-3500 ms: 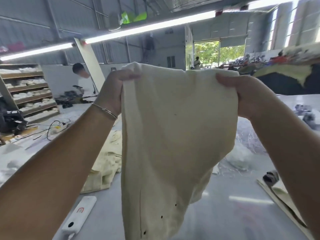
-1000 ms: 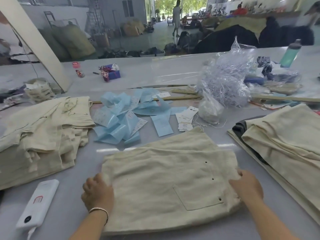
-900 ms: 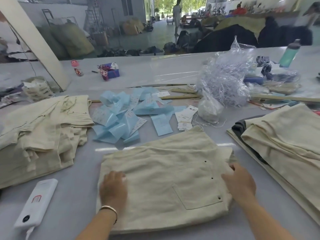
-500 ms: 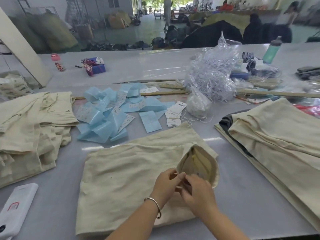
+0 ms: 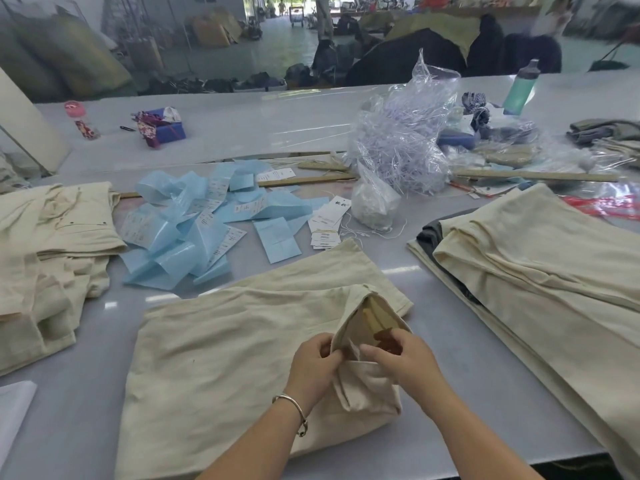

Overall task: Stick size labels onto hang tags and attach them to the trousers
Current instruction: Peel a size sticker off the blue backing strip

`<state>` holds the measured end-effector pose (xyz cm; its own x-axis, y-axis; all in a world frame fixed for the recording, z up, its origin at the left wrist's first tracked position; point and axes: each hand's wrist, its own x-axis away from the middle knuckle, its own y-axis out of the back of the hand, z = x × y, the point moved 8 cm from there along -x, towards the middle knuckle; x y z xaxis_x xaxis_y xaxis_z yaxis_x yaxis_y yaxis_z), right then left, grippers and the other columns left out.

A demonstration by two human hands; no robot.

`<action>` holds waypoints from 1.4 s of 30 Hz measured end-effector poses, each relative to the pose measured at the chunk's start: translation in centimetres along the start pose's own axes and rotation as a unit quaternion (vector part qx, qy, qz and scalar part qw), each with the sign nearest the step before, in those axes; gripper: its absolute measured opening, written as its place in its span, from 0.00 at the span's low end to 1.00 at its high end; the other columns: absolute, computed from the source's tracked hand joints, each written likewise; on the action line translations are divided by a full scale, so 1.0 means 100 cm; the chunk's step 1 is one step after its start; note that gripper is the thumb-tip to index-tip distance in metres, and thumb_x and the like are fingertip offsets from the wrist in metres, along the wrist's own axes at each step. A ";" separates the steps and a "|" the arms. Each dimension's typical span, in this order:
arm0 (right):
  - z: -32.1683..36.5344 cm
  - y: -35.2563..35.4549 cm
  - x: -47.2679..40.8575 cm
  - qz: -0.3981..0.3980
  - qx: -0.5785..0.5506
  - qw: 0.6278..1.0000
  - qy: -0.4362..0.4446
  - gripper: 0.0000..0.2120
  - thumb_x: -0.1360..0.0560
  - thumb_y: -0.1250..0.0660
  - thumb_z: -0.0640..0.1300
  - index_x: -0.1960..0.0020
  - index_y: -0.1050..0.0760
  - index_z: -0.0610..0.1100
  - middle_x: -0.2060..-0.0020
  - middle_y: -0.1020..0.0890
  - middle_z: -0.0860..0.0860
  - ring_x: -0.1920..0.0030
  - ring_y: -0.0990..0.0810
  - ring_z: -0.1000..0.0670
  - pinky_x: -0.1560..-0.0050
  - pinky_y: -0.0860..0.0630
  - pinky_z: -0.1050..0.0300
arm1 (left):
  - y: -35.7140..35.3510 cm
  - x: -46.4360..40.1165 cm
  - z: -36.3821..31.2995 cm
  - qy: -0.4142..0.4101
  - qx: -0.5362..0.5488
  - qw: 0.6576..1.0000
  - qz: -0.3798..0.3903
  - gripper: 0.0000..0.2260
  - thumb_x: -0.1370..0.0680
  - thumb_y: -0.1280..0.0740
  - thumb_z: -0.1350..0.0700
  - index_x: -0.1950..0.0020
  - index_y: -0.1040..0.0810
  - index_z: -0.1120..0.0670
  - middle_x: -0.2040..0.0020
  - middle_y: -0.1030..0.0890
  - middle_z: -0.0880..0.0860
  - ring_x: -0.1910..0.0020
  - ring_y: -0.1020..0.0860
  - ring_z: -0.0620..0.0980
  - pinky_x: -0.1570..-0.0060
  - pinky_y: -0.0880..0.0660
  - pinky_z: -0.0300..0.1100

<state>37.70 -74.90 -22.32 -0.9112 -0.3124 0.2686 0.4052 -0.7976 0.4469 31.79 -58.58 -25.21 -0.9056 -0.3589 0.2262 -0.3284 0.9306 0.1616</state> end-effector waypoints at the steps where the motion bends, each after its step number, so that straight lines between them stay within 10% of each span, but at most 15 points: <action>1: 0.003 -0.002 -0.001 0.009 0.001 1.000 0.006 0.19 0.40 0.24 0.63 0.58 0.20 0.50 0.65 0.17 0.55 0.62 0.19 0.57 0.64 0.25 0.63 | -0.001 0.000 -0.003 -0.008 -0.006 1.000 -0.003 0.09 0.34 0.33 0.55 0.57 0.17 0.56 0.62 0.17 0.56 0.62 0.23 0.45 0.58 0.27 0.44; 3: 0.010 -0.005 -0.004 0.010 0.061 0.998 0.033 0.22 0.42 0.26 0.67 0.64 0.22 0.50 0.69 0.19 0.56 0.66 0.22 0.59 0.68 0.30 0.65 | -0.003 0.001 -0.009 -0.026 -0.034 0.999 -0.008 0.08 0.35 0.32 0.52 0.60 0.18 0.52 0.69 0.20 0.46 0.67 0.25 0.40 0.63 0.28 0.38; 6: 0.014 -0.003 -0.011 -0.004 0.075 0.996 0.041 0.15 0.32 0.27 0.49 0.69 0.30 0.44 0.74 0.27 0.54 0.71 0.29 0.54 0.68 0.35 0.60 | -0.008 0.002 -0.021 -0.059 -0.076 0.995 -0.017 0.04 0.32 0.29 0.55 0.59 0.18 0.53 0.69 0.20 0.45 0.68 0.26 0.39 0.65 0.29 0.36; 15: 0.001 0.026 -0.009 0.111 -0.228 0.966 -0.060 0.11 0.31 0.35 0.24 0.63 0.28 0.39 0.68 0.23 0.42 0.71 0.22 0.48 0.71 0.24 0.57 | -0.015 0.007 -0.039 -0.108 -0.047 0.992 -0.043 0.08 0.30 0.31 0.53 0.56 0.17 0.56 0.60 0.16 0.57 0.60 0.20 0.57 0.55 0.24 0.54; 19: 0.003 0.027 -0.002 0.175 -0.259 0.950 -0.014 0.16 0.31 0.34 0.24 0.49 0.17 0.38 0.63 0.17 0.40 0.64 0.18 0.46 0.63 0.22 0.58 | -0.017 0.007 -0.043 -0.112 -0.043 0.992 -0.051 0.05 0.30 0.30 0.54 0.56 0.17 0.52 0.61 0.16 0.53 0.61 0.19 0.51 0.56 0.23 0.51; 36: 0.011 0.018 0.000 0.234 -0.224 0.945 0.036 0.20 0.29 0.37 0.23 0.53 0.15 0.42 0.57 0.15 0.40 0.60 0.17 0.47 0.57 0.22 0.60 | -0.010 0.013 -0.051 -0.113 -0.037 0.989 -0.085 0.08 0.26 0.28 0.63 0.61 0.19 0.50 0.69 0.20 0.41 0.68 0.25 0.38 0.64 0.30 0.32; 42: 0.028 0.051 -0.019 -0.053 -0.014 0.995 0.088 0.15 0.32 0.37 0.29 0.67 0.21 0.47 0.64 0.19 0.49 0.63 0.22 0.48 0.61 0.27 0.54 | -0.019 0.012 -0.042 -0.062 -0.011 0.998 -0.003 0.06 0.22 0.31 0.53 0.51 0.18 0.55 0.62 0.16 0.48 0.64 0.19 0.44 0.62 0.26 0.36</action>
<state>41.72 -76.98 -18.16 -0.9483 -0.3101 0.0672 0.3070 -0.8436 0.4406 32.43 -61.10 -21.20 -0.9301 -0.3519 0.1053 -0.3294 0.9259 0.1850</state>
